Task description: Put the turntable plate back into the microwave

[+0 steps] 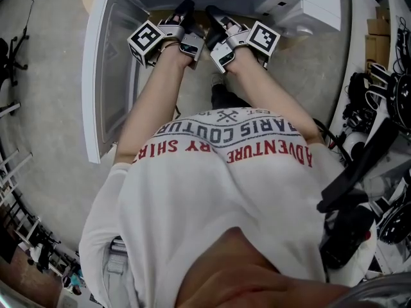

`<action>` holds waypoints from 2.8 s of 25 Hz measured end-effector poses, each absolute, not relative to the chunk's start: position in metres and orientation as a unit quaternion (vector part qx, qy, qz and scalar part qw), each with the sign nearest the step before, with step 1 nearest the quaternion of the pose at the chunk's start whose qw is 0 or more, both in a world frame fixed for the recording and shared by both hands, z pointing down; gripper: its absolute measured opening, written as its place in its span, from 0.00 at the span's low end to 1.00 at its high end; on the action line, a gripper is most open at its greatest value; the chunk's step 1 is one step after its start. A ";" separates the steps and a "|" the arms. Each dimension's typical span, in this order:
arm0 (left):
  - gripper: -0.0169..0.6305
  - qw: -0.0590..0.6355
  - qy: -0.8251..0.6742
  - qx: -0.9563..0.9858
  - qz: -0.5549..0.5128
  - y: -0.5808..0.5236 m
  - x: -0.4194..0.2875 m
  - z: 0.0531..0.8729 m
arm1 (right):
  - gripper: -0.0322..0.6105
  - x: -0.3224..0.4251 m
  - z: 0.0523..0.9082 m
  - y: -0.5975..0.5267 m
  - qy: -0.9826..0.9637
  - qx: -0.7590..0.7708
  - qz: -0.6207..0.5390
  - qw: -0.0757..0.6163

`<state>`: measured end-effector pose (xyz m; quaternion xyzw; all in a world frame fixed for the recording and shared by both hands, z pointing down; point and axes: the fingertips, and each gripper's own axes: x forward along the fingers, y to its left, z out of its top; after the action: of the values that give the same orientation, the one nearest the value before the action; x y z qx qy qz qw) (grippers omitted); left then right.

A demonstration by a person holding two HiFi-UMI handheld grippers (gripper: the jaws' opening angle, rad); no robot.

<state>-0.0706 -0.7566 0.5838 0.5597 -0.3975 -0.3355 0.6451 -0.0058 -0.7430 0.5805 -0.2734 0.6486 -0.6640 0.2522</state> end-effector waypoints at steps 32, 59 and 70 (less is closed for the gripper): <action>0.04 0.619 -0.357 0.639 -0.285 -0.726 -0.056 0.573 | 0.09 -0.001 0.570 -0.741 0.653 -0.282 -0.649 0.270; 0.03 0.203 -0.287 0.933 0.080 -0.344 0.004 0.364 | 0.05 0.029 0.394 -0.324 0.918 -0.260 -0.275 -0.122; 0.03 0.188 -0.288 0.935 0.081 -0.138 0.044 0.357 | 0.05 0.078 0.378 -0.129 0.926 -0.265 -0.154 -0.221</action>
<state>0.0445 -0.1385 0.3568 0.9353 -0.2884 0.0805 0.1884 0.0775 -0.1292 0.3776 -0.2653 0.9257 -0.1543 -0.2213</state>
